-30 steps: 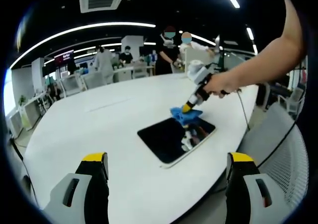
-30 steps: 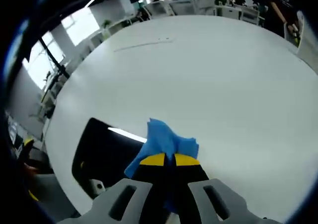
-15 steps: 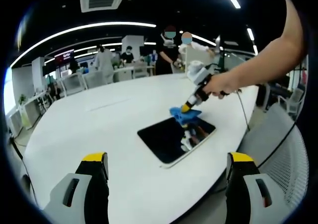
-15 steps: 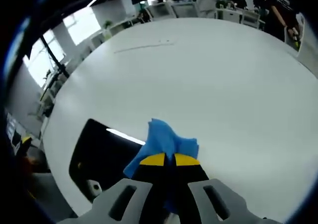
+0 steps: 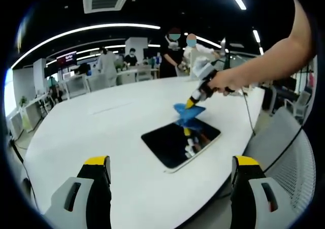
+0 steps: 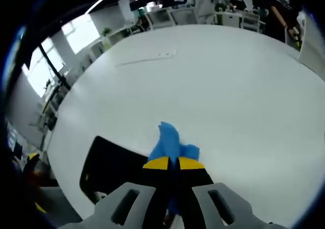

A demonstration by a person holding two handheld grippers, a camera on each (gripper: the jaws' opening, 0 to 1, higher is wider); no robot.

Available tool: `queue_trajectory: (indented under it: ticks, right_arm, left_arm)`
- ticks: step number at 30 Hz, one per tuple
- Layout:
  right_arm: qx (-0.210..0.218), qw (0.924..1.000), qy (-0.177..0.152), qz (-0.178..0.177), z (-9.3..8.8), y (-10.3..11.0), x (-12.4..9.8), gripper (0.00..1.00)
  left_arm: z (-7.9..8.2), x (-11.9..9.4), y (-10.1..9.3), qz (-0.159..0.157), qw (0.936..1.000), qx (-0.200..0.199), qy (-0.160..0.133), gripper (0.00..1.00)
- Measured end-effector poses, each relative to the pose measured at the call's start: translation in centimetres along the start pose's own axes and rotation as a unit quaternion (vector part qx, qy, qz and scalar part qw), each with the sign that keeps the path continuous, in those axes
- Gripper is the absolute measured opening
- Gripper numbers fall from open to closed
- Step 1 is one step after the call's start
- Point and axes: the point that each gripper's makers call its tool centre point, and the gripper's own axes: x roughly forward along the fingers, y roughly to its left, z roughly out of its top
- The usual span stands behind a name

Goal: Wipe the mirror surface with the cleaning cloth until all visible marks leave the cleaned area.

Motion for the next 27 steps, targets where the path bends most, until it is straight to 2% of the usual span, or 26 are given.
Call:
queue_trajectory:
  ticks: [6, 11, 19, 27]
  right_arm:
    - [-0.008, 0.9999, -0.014, -0.001, 1.4, -0.6, -1.5, 0.0]
    - [-0.019, 0.9997, -0.006, -0.01, 1.0, -2.2, -1.9, 0.0]
    - [-0.008, 0.9996, 0.013, -0.022, -1.4, -5.4, -2.7, 0.0]
    - [-0.018, 0.9989, 0.011, -0.042, -3.4, -7.0, -2.1, 0.0]
  left_arm:
    - [0.0, 0.0, -0.1, -0.002, 1.0, 0.001, 0.0, 0.99]
    - [0.1, 0.0, -0.2, -0.002, 1.0, 0.0, -0.001, 0.99]
    - [0.0, 0.0, -0.2, -0.003, 1.0, 0.0, 0.001, 0.99]
    - [-0.1, 0.0, -0.3, -0.005, 1.0, 0.0, 0.005, 0.99]
